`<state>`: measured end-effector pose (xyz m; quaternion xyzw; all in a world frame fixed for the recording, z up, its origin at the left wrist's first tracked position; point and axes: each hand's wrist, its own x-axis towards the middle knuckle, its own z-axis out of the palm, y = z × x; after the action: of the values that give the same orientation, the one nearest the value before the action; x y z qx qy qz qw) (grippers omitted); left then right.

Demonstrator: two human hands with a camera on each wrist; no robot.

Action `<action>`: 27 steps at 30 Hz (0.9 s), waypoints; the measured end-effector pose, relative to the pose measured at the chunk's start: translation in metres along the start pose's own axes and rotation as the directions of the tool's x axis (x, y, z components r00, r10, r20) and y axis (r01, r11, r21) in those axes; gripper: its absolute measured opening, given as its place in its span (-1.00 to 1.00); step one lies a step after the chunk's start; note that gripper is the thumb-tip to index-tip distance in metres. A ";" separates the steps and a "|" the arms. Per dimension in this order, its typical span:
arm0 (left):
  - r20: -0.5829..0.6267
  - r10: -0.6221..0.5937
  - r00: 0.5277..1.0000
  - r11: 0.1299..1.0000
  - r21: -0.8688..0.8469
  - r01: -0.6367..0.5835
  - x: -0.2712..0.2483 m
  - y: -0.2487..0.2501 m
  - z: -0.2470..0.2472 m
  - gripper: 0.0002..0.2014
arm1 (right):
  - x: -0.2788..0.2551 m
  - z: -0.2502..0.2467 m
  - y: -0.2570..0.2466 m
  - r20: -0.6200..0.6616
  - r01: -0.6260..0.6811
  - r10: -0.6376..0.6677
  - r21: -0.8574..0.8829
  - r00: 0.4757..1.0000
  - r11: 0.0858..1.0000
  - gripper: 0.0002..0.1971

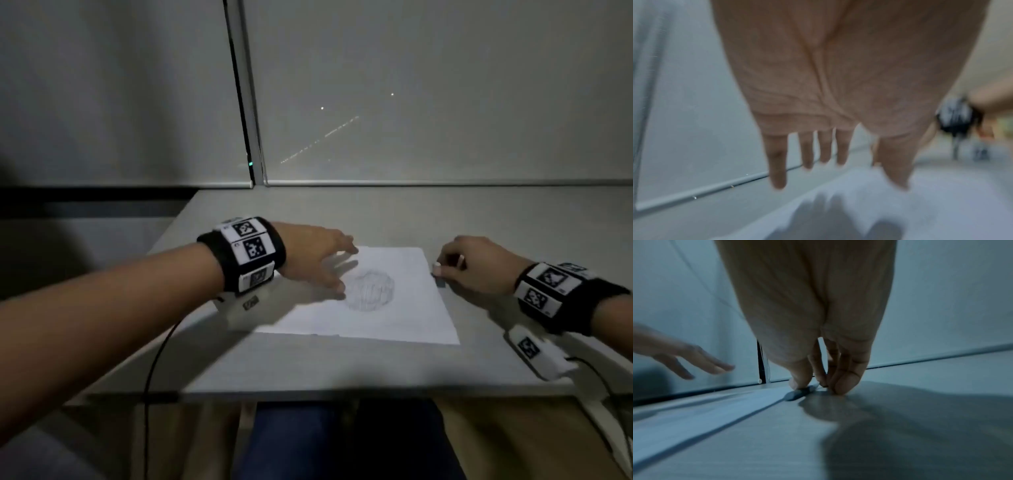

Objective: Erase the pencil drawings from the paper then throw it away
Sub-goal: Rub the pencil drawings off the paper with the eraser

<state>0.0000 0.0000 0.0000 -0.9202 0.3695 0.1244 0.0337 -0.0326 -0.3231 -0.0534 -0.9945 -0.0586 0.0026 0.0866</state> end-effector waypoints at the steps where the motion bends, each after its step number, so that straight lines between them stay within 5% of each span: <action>1: 0.027 0.002 1.000 1.000 0.020 -0.003 0.007 -0.001 0.001 -0.10 | 0.003 0.003 0.003 -0.021 -0.017 0.019 0.055 1.000 0.998 -0.75; 8: 0.158 -0.001 0.987 1.000 -0.018 0.004 0.039 -0.021 0.022 -0.01 | 0.016 -0.028 -0.011 -0.124 0.010 0.016 0.200 0.992 0.980 -0.92; 14: 0.134 -0.019 0.991 0.999 0.037 0.014 0.049 -0.023 0.025 0.05 | 0.043 -0.016 -0.064 -0.069 0.216 -0.206 0.197 0.976 0.956 -0.92; 27: 0.162 -0.060 0.985 0.998 0.012 0.059 0.054 -0.022 0.023 0.39 | 0.075 0.015 -0.083 -0.123 0.143 -0.123 0.166 0.985 0.976 -0.89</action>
<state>0.0481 -0.0162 -0.0368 -0.9176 0.3383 0.1965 0.0709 0.0321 -0.2300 -0.0539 -0.9755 -0.1196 -0.0538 0.1765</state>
